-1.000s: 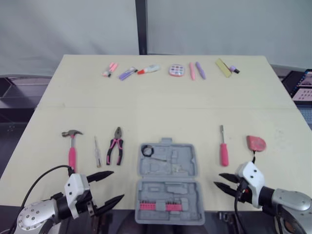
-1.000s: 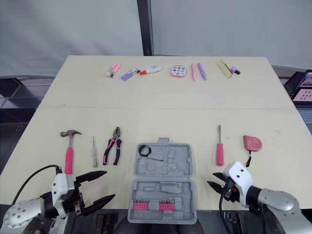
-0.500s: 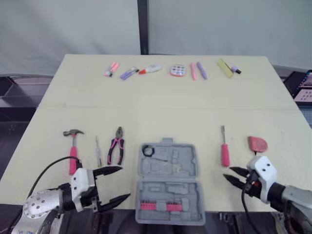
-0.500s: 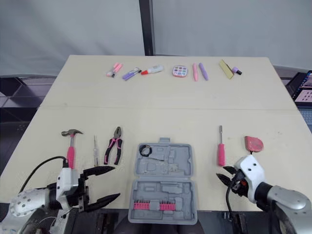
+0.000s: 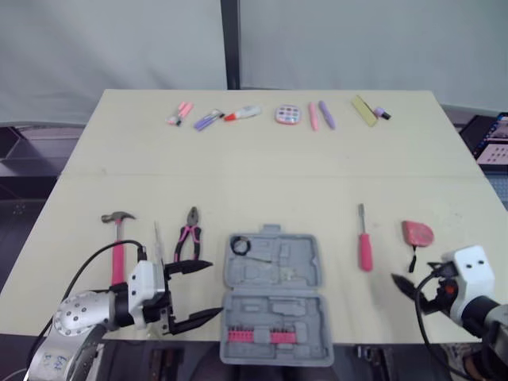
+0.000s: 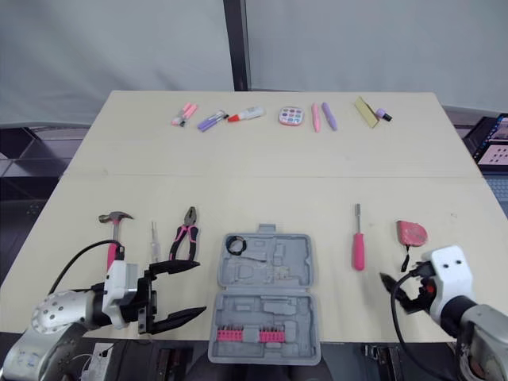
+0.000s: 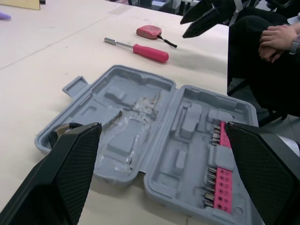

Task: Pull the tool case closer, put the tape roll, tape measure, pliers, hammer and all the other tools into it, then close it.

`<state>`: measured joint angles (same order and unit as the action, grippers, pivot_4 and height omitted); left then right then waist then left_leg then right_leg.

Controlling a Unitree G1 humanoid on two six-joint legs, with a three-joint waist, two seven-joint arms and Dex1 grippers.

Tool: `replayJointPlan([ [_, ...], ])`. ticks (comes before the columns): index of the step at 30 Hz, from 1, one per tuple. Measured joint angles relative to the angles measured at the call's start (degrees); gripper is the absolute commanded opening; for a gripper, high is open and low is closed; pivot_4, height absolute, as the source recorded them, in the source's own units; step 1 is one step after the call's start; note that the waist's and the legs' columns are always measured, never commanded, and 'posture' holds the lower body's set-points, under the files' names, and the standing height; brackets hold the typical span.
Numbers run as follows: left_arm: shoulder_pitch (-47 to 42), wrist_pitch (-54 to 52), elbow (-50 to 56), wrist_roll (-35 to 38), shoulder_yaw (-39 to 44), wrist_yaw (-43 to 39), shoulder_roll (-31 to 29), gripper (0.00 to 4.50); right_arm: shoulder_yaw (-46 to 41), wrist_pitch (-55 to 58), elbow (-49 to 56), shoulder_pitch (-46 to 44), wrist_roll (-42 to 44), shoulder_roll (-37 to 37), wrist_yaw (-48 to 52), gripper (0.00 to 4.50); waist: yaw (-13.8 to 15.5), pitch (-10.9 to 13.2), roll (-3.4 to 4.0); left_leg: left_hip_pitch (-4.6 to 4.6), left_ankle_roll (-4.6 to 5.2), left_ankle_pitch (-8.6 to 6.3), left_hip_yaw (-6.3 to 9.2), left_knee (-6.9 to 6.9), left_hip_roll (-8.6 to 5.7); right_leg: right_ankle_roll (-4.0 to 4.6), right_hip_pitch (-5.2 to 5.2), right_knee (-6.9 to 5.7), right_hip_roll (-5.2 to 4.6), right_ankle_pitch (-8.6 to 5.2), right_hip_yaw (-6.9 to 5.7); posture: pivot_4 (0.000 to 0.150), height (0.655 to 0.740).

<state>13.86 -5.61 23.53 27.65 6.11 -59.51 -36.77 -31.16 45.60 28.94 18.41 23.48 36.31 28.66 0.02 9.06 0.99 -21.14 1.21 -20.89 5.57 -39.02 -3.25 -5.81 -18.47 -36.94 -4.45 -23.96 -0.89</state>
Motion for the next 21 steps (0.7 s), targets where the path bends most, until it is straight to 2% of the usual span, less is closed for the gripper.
replayJointPlan([
  [13, -0.76, -0.13, -0.97, -0.05, -0.49, 0.09, -0.06, 4.5, -0.36, 7.25, -13.59, -12.38, -0.11, -0.76, -6.6, 4.46, -0.07, -0.01, 0.04, 0.0, 0.01, 0.01, -0.02, -0.01, -0.01, 0.0, -0.02, -0.07, -0.01, 0.0, 0.02, 0.15, 0.7134],
  [21, 0.28, -0.13, -0.88, -0.74, -0.39, 0.99, -0.14, 4.5, 4.39, 6.5, -24.61, -20.38, -2.12, -1.51, -8.04, 4.46, -0.09, -0.02, 0.08, -0.01, 0.02, 0.01, -0.03, -0.02, -0.03, 0.0, -0.05, -0.12, -0.01, 0.0, 0.02, 0.15, 0.7134],
])
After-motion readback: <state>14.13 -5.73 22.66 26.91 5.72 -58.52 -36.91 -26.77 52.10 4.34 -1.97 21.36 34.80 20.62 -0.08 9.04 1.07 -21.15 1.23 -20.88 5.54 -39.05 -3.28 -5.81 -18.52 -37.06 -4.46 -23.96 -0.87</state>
